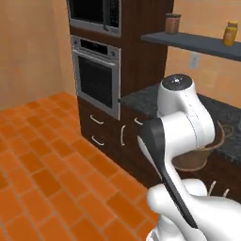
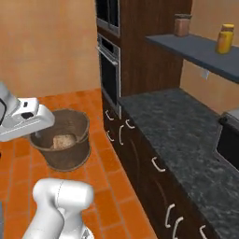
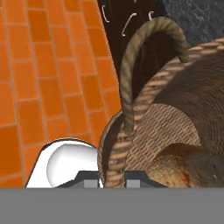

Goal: Open the cabinet, pick up the bread from the cabinet and place it in the basket. Then move the basket to the dining counter.

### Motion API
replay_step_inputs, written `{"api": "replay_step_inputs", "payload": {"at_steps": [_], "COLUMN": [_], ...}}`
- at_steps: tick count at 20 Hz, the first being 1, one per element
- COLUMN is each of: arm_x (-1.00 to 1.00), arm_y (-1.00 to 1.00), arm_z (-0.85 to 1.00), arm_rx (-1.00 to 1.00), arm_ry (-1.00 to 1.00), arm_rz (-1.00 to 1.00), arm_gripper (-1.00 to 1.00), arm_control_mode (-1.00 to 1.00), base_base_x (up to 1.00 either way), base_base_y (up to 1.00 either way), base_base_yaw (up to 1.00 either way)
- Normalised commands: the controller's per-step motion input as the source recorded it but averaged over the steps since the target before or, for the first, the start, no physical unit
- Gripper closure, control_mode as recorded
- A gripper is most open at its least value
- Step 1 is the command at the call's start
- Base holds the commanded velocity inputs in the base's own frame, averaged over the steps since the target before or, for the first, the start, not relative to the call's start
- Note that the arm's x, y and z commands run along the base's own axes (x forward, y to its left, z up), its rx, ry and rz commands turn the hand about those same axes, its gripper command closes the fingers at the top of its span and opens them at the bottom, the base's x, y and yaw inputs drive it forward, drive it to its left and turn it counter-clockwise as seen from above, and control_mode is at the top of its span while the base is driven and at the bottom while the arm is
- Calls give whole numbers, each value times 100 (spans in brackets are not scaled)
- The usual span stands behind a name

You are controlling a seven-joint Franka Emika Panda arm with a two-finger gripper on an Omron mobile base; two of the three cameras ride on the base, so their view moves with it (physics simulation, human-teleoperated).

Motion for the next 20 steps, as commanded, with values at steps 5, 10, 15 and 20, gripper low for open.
{"api": "replay_step_inputs", "payload": {"at_steps": [5,10,15,20], "arm_x": [0,0,0,0], "arm_y": [0,0,0,0], "arm_z": [0,0,0,0], "arm_rx": [0,0,0,0], "arm_ry": [0,0,0,0], "arm_rz": [0,0,0,0], "arm_gripper": [100,100,100,100], "arm_control_mode": [100,100,100,100], "base_base_x": [0,9,17,66], "base_base_y": [39,0,0,0], "base_base_yaw": [97,96,95,89]}}
